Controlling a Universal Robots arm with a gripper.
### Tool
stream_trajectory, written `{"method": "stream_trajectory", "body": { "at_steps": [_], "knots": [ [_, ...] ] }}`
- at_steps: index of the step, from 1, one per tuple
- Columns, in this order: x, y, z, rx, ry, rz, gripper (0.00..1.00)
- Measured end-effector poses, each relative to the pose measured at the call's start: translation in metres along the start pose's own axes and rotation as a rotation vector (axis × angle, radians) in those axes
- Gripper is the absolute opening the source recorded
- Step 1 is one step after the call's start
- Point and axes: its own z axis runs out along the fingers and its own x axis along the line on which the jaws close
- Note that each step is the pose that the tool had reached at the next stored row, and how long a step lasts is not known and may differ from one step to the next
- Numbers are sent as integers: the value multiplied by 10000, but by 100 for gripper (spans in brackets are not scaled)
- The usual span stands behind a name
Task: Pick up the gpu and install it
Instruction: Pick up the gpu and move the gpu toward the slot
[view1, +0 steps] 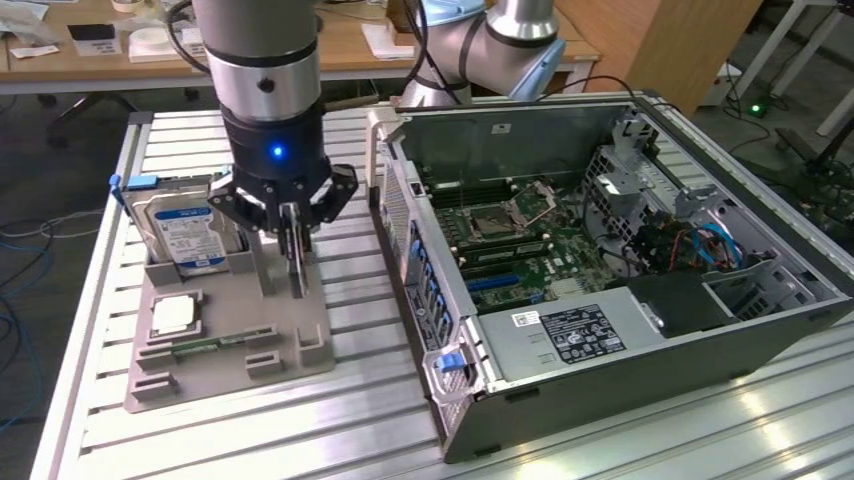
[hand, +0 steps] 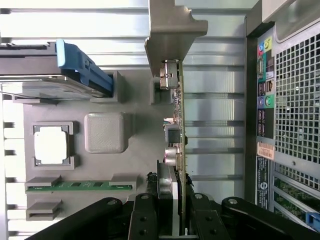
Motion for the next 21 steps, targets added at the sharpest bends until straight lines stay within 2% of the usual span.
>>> {"method": "stream_trajectory", "body": {
  "at_steps": [21],
  "knots": [
    [-3, 27, -648, 0, 0, 0, 28]
  ]
}}
